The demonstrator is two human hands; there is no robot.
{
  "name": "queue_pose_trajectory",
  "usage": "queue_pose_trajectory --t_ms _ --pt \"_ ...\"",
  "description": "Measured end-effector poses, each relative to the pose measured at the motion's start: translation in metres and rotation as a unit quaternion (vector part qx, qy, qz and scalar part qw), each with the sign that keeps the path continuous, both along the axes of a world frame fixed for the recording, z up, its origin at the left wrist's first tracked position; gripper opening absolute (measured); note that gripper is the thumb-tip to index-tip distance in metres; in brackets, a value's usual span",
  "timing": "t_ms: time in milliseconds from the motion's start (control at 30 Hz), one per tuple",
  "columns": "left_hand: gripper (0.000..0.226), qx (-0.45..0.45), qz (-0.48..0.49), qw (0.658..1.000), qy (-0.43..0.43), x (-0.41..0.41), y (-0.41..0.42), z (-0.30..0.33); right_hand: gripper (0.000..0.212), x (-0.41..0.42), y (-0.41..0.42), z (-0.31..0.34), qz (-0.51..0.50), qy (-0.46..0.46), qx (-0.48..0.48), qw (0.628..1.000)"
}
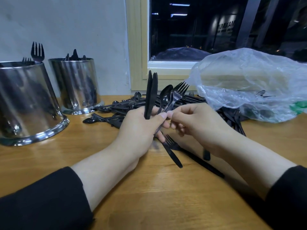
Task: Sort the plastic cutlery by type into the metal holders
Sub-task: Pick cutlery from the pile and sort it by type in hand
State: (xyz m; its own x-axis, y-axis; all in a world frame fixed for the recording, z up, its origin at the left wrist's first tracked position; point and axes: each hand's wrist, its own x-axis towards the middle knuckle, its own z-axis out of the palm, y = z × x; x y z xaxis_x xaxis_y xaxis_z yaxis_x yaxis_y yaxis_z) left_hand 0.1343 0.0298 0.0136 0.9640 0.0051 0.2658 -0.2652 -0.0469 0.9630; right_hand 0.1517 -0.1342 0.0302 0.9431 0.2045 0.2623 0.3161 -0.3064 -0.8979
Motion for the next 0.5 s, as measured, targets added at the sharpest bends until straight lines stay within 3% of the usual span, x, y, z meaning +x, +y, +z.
queue_pose_trajectory --t_ms 100,200,300,500 --pt "0.011 -0.001 0.035 0.999 -0.001 0.003 0.004 0.001 0.024 -0.002 -0.013 0.006 -0.030 -0.062 -0.222 0.973" --pt "0.009 -0.024 0.073 0.997 0.002 0.005 0.010 0.004 0.031 -0.001 -0.022 0.003 -0.003 -0.032 -0.393 0.919" --pt "0.010 -0.025 0.081 0.996 0.003 0.006 0.012 0.004 0.046 0.001 -0.020 -0.003 0.010 -0.018 -0.436 0.900" --pt "0.010 -0.011 0.079 0.997 -0.001 0.005 0.011 0.003 0.031 -0.001 -0.004 -0.015 0.006 -0.045 -0.397 0.917"
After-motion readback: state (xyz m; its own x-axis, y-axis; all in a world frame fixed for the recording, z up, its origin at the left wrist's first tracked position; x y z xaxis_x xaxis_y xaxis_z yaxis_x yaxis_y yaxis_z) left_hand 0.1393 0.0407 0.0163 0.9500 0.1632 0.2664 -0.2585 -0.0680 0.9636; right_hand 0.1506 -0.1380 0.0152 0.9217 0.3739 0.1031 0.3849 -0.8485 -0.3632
